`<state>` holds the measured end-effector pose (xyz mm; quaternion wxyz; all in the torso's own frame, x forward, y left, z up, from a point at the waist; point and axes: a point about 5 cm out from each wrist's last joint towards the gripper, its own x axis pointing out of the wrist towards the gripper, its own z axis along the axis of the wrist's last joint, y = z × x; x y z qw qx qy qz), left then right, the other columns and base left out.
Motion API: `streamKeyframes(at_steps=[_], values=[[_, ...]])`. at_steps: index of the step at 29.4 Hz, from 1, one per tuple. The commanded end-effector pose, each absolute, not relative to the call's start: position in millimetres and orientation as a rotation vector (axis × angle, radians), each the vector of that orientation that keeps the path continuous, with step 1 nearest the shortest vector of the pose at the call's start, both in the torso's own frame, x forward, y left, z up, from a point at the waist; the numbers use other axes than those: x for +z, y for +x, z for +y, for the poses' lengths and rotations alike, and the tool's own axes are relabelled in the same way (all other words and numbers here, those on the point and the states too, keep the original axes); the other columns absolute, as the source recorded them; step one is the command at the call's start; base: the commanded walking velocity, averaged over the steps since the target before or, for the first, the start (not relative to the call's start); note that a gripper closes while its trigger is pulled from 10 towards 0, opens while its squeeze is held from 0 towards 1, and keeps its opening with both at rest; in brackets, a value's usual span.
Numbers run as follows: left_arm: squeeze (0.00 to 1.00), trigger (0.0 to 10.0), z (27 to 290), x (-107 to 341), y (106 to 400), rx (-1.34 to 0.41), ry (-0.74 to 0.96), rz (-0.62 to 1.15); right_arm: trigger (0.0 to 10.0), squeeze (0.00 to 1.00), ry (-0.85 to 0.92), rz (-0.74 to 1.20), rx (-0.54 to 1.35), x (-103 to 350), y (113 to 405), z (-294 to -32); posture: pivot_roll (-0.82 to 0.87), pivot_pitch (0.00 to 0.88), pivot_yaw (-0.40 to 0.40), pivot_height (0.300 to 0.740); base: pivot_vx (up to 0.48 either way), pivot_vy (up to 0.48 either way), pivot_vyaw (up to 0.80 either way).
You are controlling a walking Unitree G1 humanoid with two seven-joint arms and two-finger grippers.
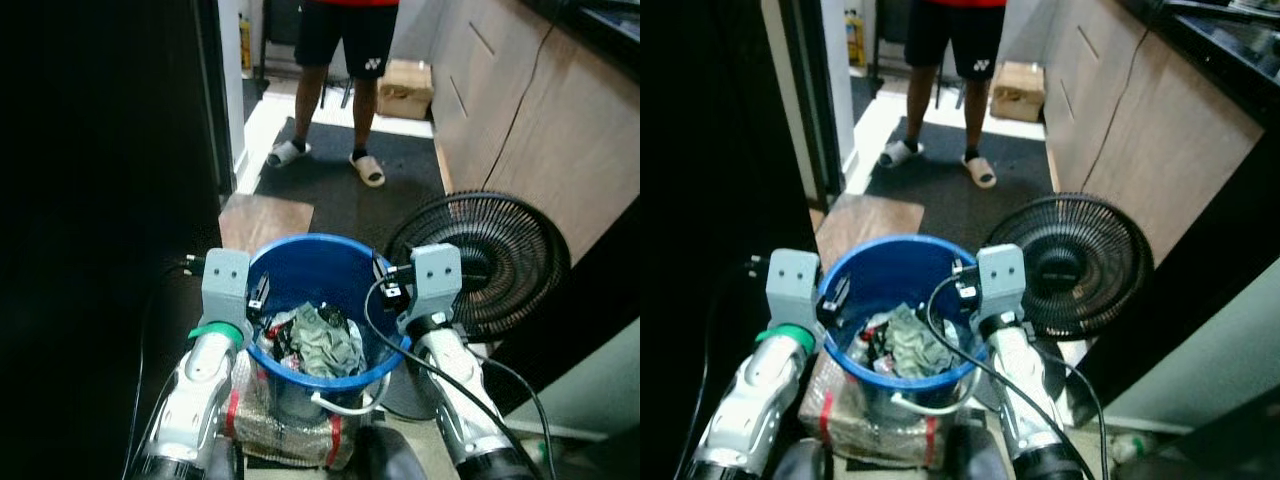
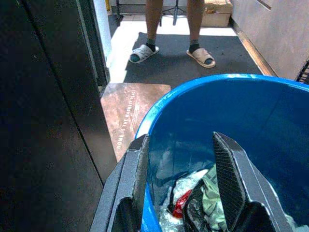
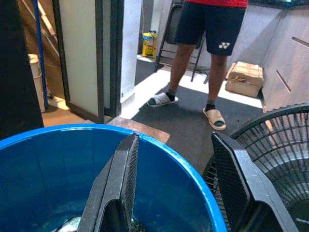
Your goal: Clothes washing
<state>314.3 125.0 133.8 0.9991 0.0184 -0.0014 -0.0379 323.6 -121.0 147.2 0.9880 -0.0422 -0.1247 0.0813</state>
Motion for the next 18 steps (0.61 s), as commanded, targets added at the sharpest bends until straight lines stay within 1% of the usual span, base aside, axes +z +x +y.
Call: streamKeyframes(at_steps=[1, 18], values=[[0.00, 10.0, 121.6, 138.0, 314.7, -0.086, 0.026, -0.007, 10.0, 0.00, -0.085, -0.242, 0.154, 146.5, 322.3, -124.1, 0.09, 0.048, -0.025, 0.565, 0.000, 0.000, 0.00], [0.00, 10.0, 116.5, 146.0, 315.1, -0.094, 0.009, -0.020, 10.0, 0.00, -0.087, -0.240, 0.150, 149.1, 322.8, -125.8, 0.09, 0.056, -0.025, 0.515, 0.000, 0.000, 0.00]])
